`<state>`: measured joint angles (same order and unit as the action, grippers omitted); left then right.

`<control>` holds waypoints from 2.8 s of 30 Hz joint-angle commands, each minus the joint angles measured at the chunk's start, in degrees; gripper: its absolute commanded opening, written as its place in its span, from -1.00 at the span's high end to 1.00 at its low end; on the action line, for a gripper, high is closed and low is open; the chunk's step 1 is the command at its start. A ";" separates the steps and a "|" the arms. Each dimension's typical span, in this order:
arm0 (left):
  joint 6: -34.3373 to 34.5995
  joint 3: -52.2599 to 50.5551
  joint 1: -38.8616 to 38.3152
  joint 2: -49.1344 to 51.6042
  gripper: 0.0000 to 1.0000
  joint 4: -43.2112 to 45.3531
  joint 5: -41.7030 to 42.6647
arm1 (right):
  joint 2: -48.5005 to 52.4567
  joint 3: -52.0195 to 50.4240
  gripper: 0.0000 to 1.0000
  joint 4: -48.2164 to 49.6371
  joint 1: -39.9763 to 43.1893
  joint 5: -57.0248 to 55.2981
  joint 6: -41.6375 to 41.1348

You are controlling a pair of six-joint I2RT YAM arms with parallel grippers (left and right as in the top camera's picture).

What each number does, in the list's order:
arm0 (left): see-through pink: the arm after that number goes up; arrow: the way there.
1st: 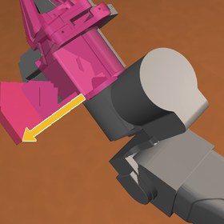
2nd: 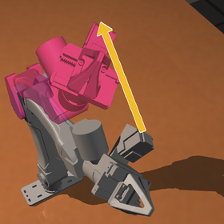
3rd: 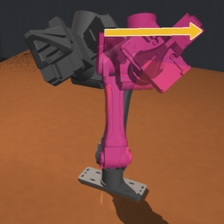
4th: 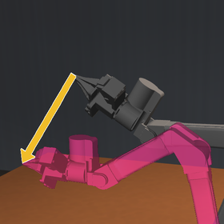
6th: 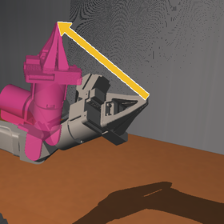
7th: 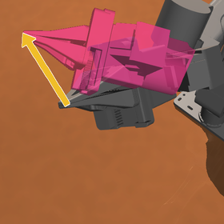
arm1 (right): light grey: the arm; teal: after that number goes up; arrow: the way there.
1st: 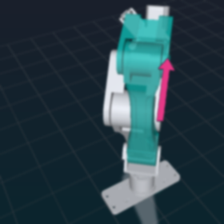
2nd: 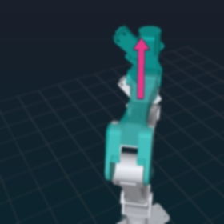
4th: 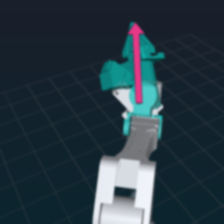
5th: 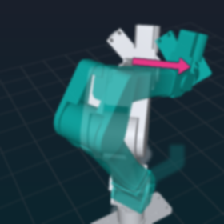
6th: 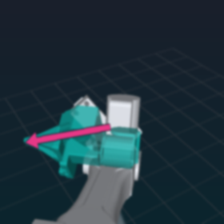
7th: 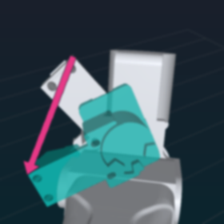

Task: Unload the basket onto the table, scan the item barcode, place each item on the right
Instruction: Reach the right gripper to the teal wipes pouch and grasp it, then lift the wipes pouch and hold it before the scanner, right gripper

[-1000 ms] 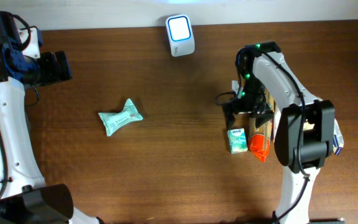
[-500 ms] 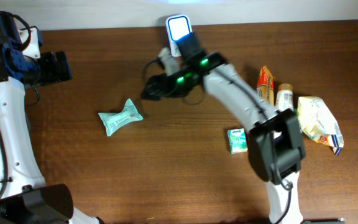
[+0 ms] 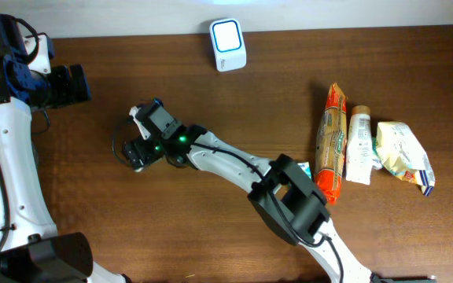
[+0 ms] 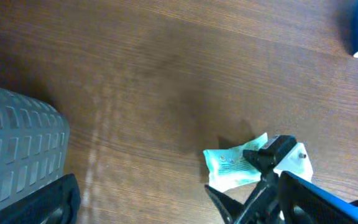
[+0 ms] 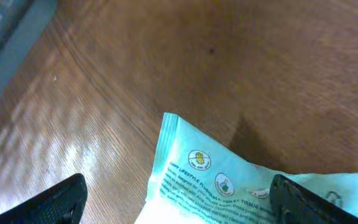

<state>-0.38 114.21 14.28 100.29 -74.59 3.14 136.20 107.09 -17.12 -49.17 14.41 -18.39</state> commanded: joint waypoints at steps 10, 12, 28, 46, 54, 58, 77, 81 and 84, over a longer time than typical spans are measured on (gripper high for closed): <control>-0.48 0.26 0.26 -0.26 -0.98 -0.11 0.04 | -1.18 8.11 -0.76 -41.16 6.45 8.87 16.83; -0.46 0.26 0.26 -0.24 -0.98 -0.09 0.04 | -1.18 10.43 -0.76 -46.42 8.74 8.31 19.69; -0.48 0.26 0.26 -0.26 -0.98 -0.09 0.04 | -0.74 11.32 -0.55 -43.98 2.05 14.08 32.68; -0.48 0.26 0.26 -0.26 -0.98 -0.09 0.04 | 1.44 11.08 -0.55 -45.07 -4.76 3.26 40.44; -0.46 0.26 0.26 -0.26 -0.98 -0.09 0.04 | 1.55 11.08 -0.53 -40.94 6.43 -5.01 21.77; -0.46 0.26 0.26 -0.24 -0.98 -0.11 0.04 | 1.53 11.10 -0.53 -41.79 14.91 6.03 17.46; -0.48 0.26 0.26 -0.26 -0.98 -0.11 0.04 | -0.74 8.11 -0.54 -54.64 20.57 24.46 24.11; -0.48 0.26 0.26 -0.26 -0.98 -0.11 0.04 | -0.72 6.08 -0.54 -52.17 18.95 26.12 23.93; -0.48 0.26 0.26 -0.26 -0.98 -0.09 0.04 | -0.72 3.93 -0.54 -49.92 17.99 26.10 23.85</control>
<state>-0.38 114.21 14.28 100.29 -74.59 3.14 137.21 113.12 -68.20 -30.02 39.16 4.93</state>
